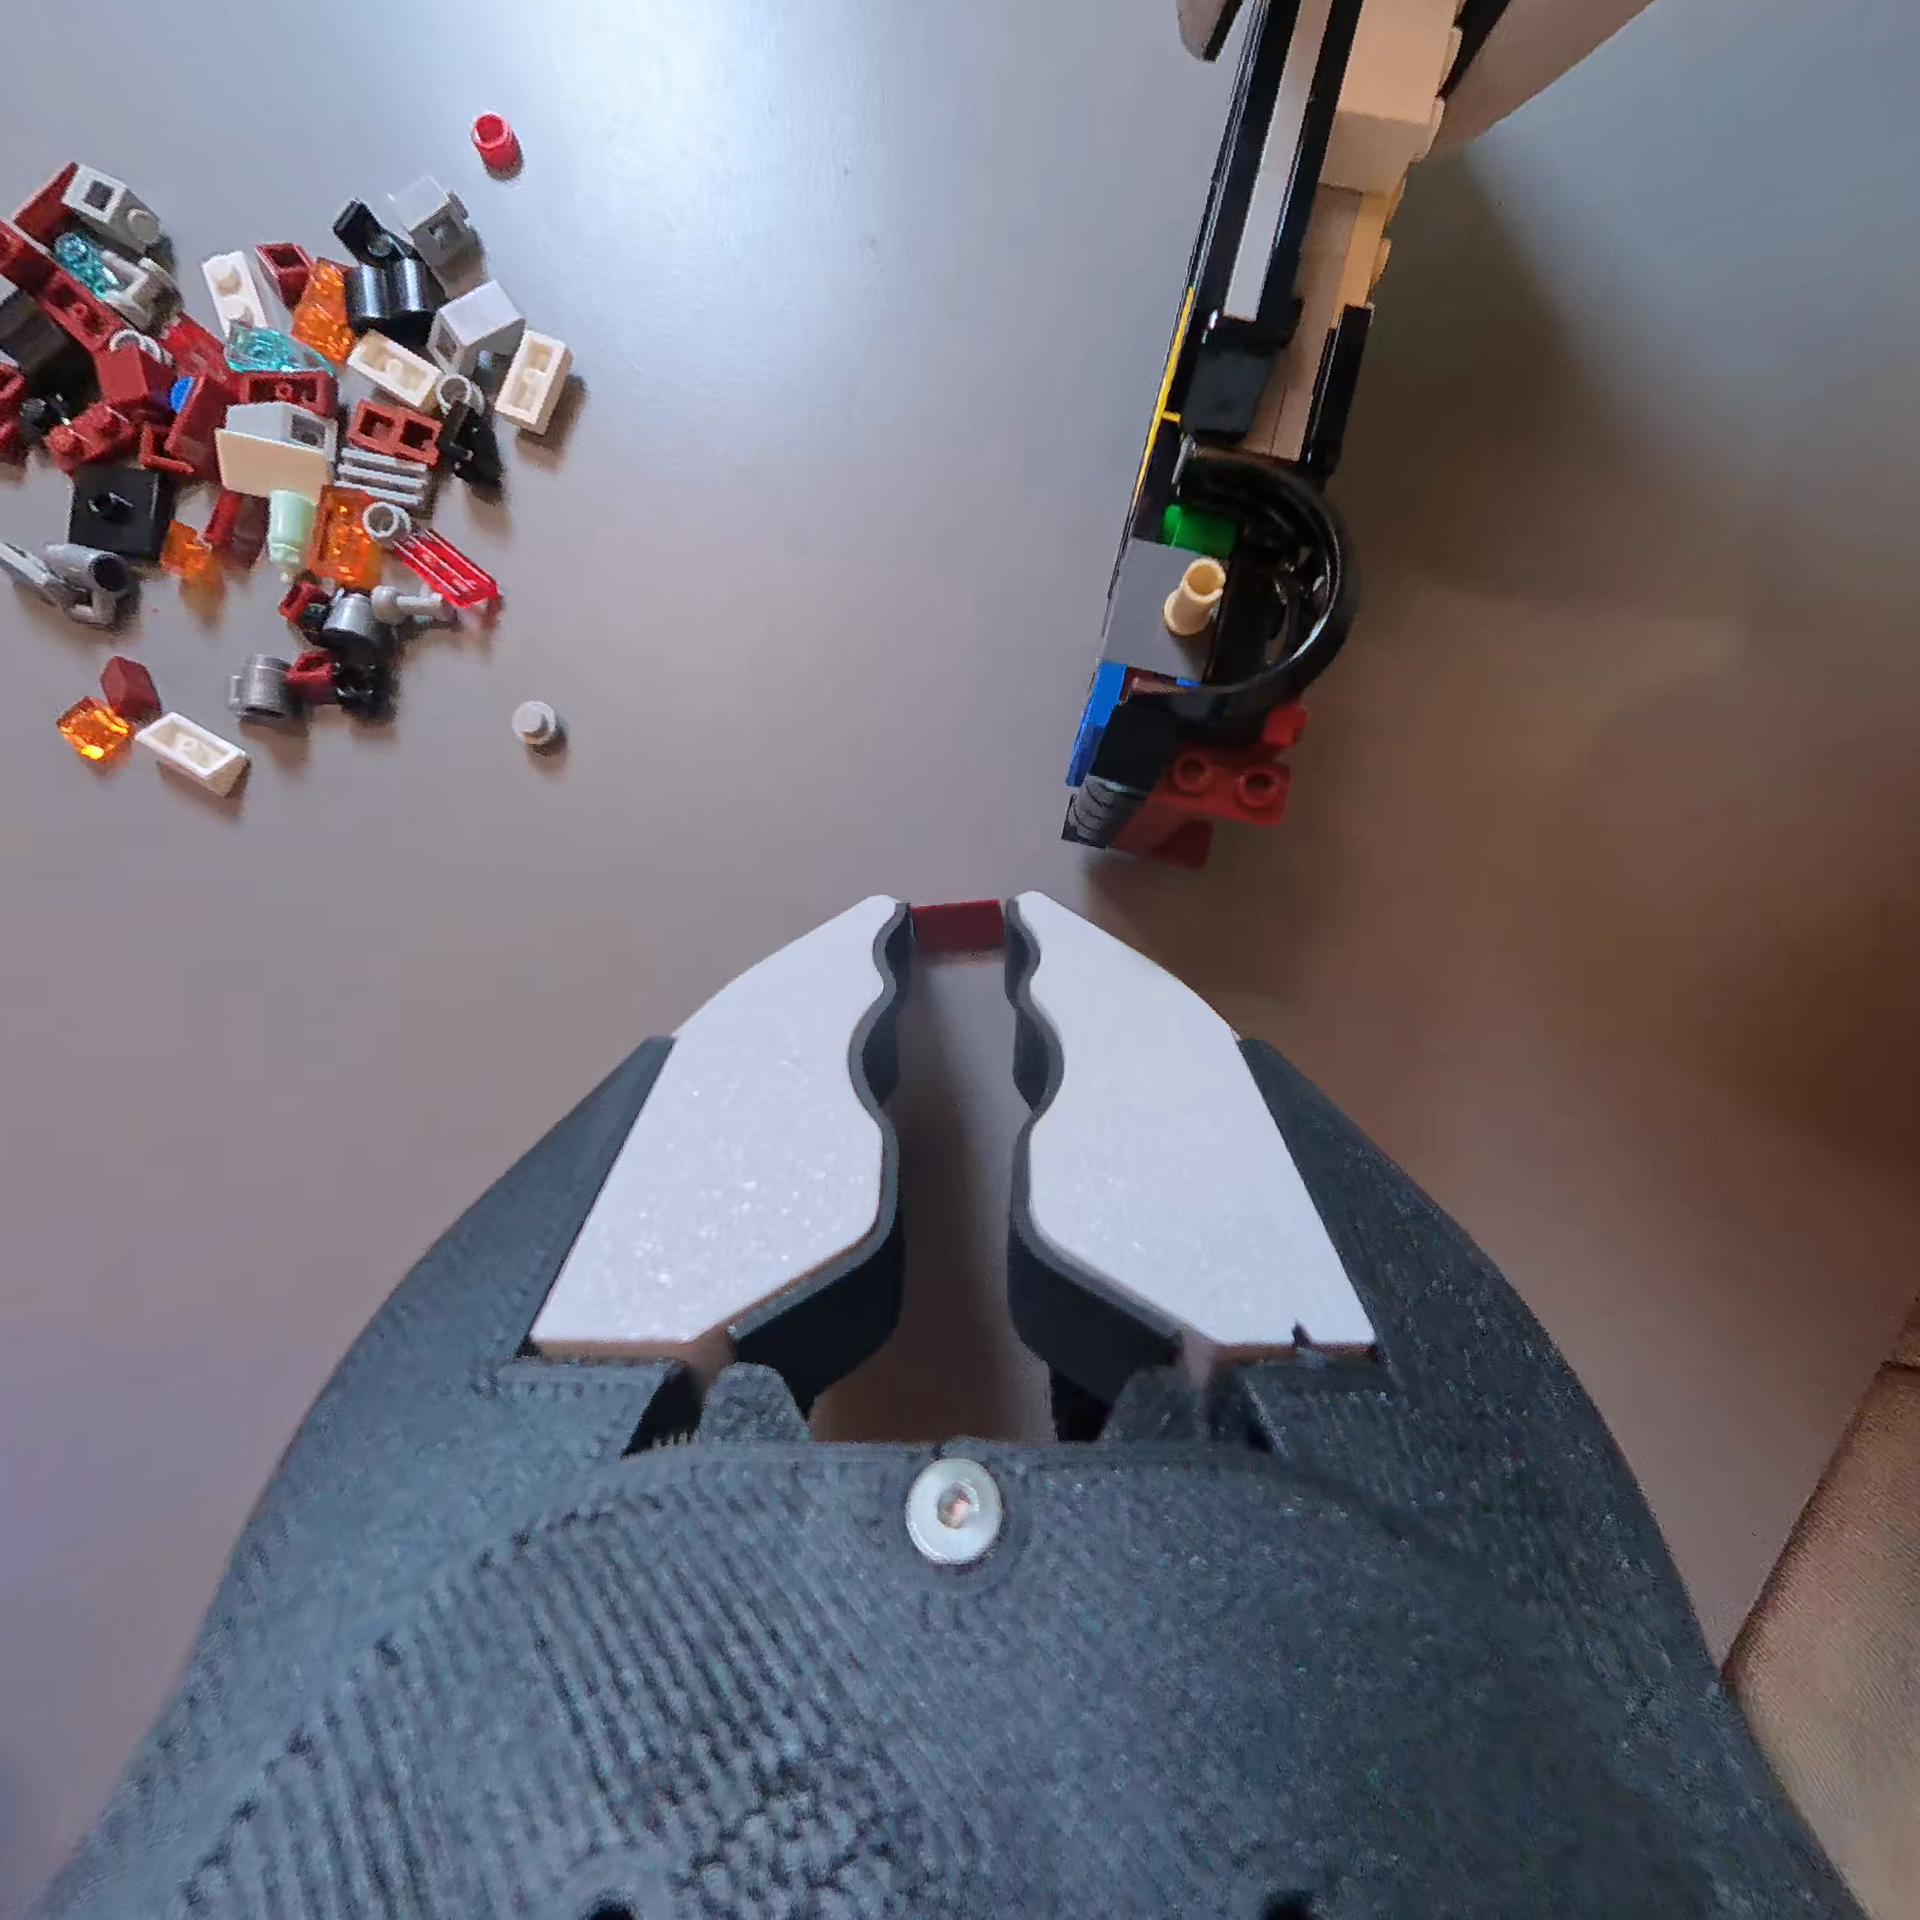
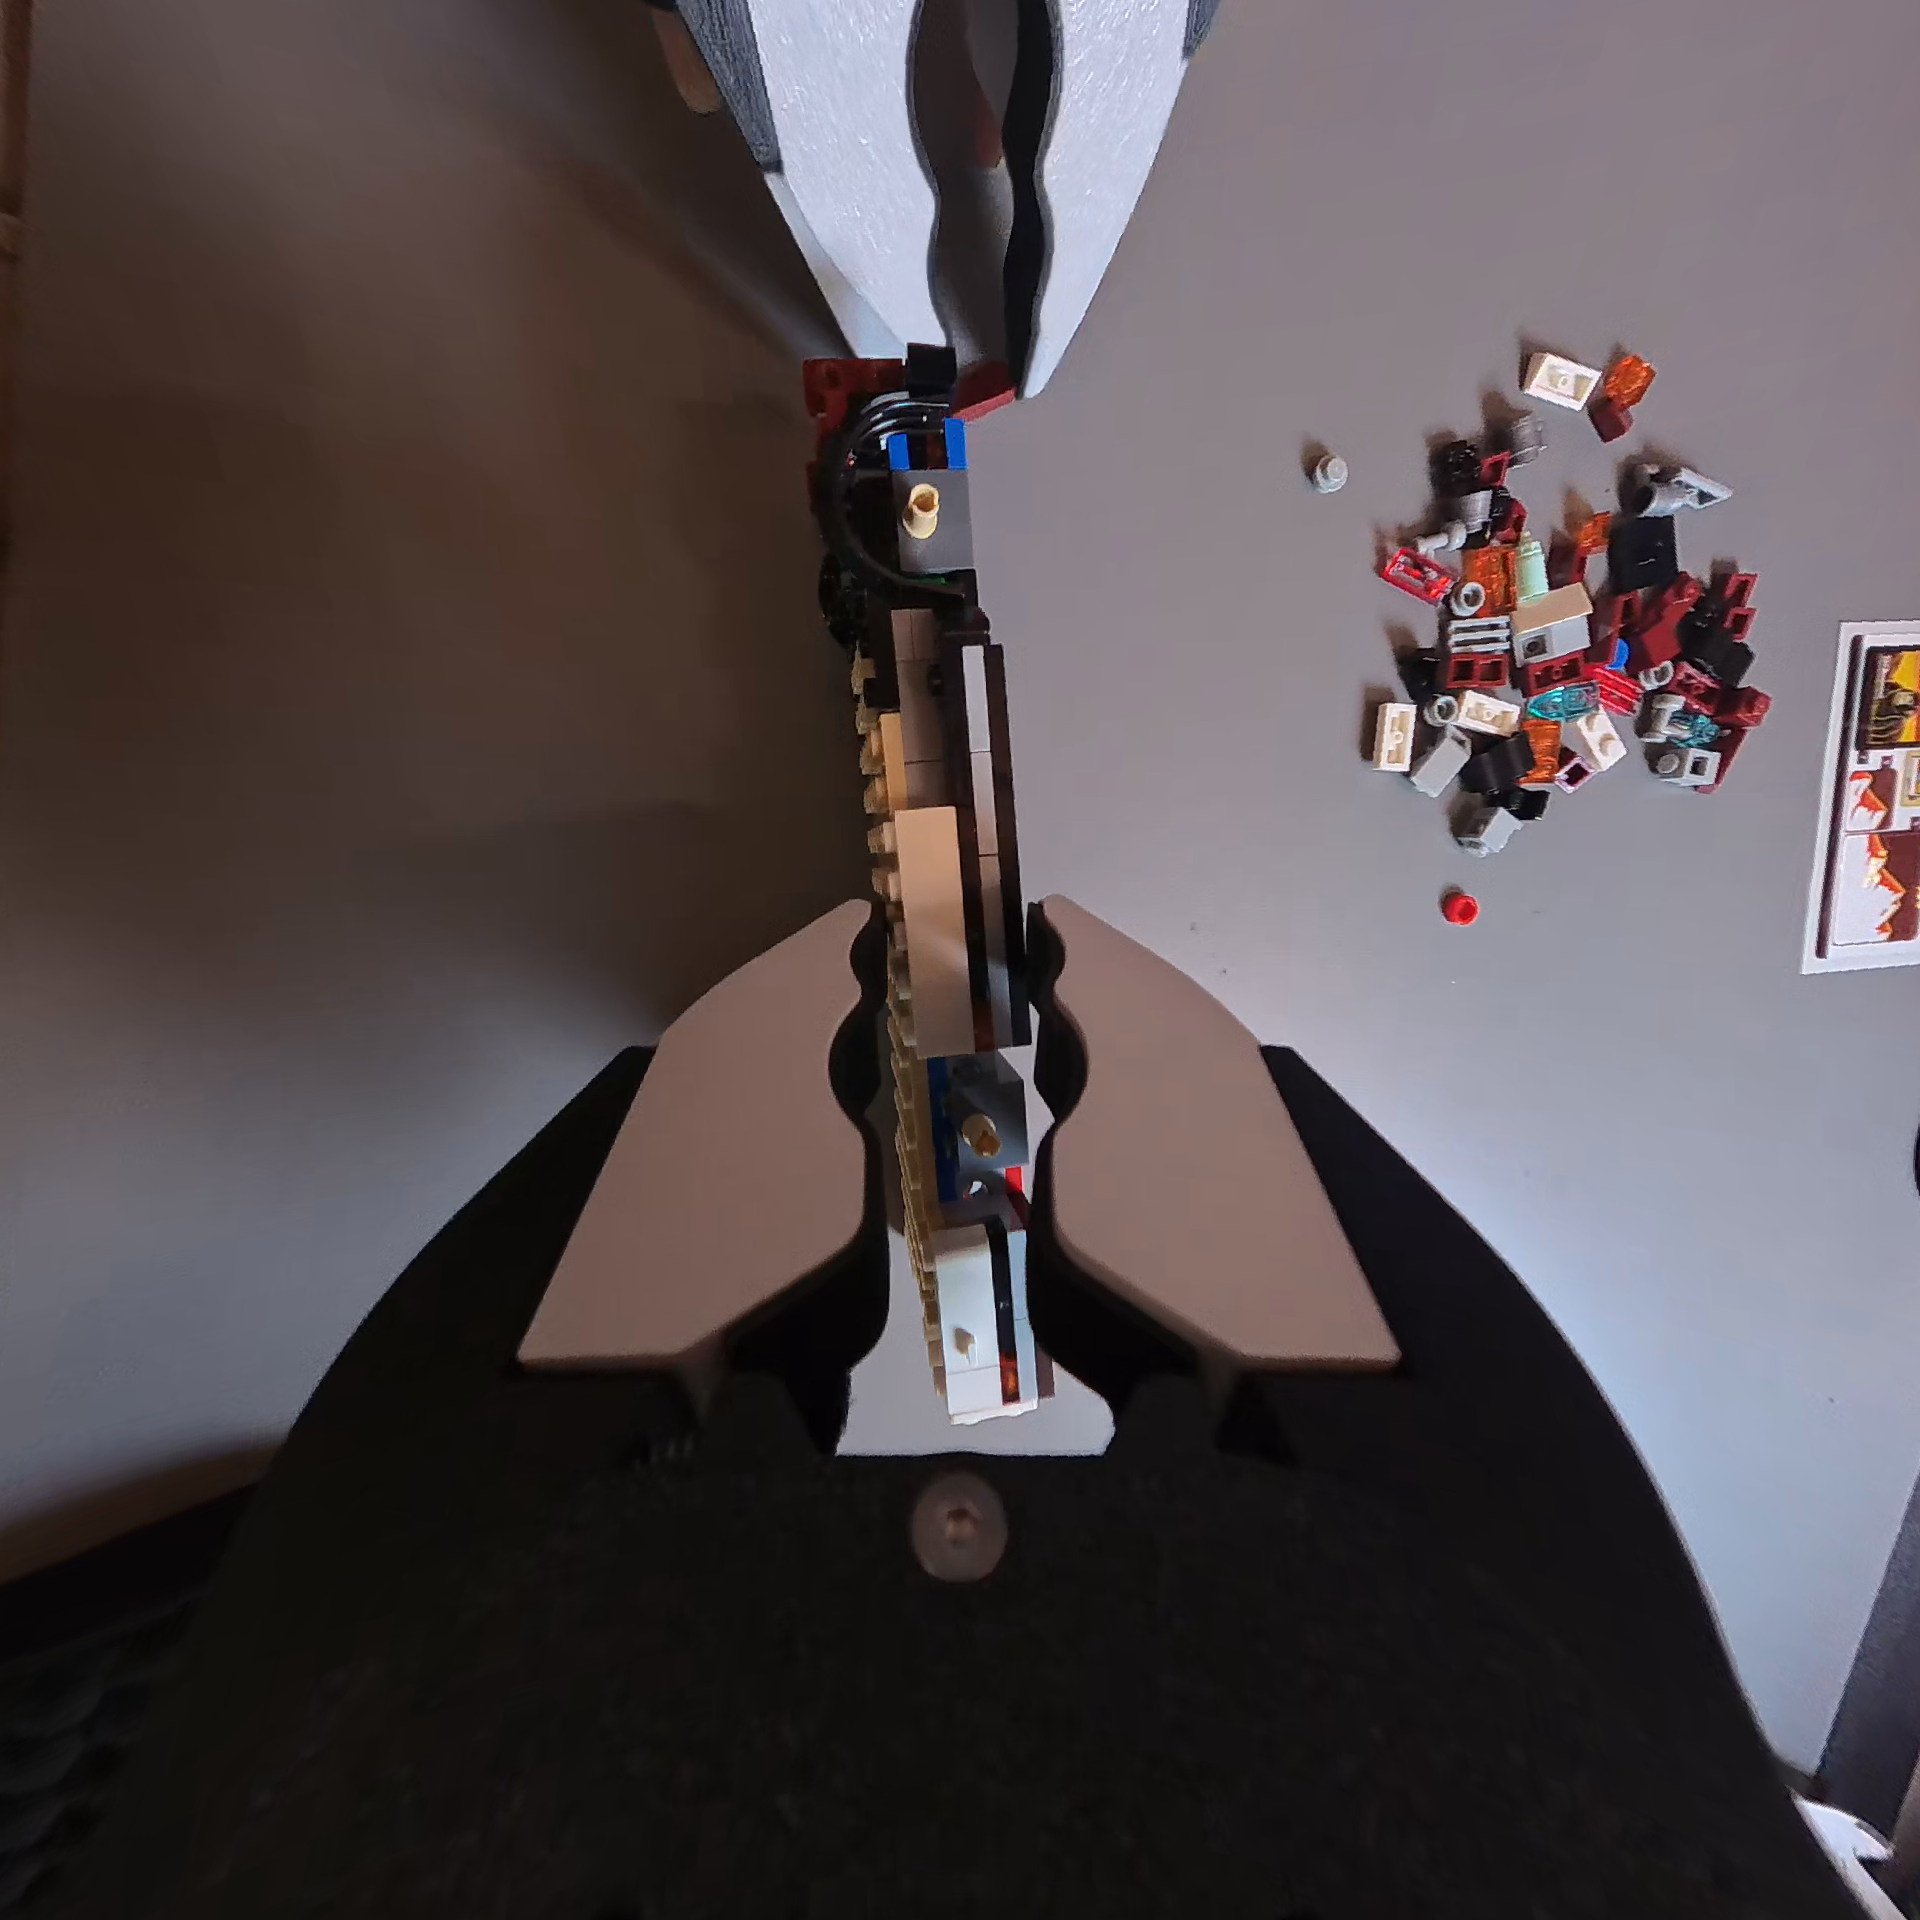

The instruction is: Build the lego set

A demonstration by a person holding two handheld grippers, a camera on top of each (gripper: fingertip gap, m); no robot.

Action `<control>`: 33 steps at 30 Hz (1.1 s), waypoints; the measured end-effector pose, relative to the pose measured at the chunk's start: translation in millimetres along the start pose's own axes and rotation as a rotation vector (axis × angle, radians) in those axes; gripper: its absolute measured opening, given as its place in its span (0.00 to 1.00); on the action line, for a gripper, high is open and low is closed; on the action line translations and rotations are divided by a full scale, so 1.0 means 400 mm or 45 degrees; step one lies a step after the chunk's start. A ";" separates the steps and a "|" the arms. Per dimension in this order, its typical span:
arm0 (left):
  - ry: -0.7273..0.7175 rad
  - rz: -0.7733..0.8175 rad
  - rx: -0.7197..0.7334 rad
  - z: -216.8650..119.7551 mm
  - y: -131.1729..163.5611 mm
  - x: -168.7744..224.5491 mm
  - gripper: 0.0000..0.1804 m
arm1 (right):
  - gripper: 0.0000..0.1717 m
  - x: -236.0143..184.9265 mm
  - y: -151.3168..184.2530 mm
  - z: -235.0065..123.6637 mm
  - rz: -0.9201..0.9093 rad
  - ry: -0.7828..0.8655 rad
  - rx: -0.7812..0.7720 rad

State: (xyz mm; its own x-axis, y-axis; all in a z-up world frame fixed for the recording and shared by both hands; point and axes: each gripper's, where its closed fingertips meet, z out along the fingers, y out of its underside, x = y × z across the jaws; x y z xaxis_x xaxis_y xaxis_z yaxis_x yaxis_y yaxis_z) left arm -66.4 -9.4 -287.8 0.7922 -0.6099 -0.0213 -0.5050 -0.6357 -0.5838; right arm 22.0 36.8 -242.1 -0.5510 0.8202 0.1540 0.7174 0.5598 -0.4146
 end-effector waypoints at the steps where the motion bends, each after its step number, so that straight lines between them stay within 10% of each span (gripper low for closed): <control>1: -0.004 0.011 0.000 0.000 -0.001 0.000 0.09 | 0.15 0.001 -0.001 0.000 0.000 0.000 0.001; 15: 0.180 0.178 0.341 -0.123 -0.084 0.048 0.09 | 0.15 -0.002 -0.008 0.025 -0.015 -0.042 -0.016; 33: 0.024 0.382 0.347 -0.097 -0.092 0.060 0.09 | 0.14 0.008 -0.021 0.035 -0.002 -0.074 -0.011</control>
State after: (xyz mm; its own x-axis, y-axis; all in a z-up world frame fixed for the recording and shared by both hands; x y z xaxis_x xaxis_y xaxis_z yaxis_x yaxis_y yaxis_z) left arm -42.2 -19.1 -235.3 0.6160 -0.7592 -0.2101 -0.6016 -0.2812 -0.7477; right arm 8.5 33.0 -250.7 -0.5757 0.8113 0.1017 0.7203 0.5621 -0.4064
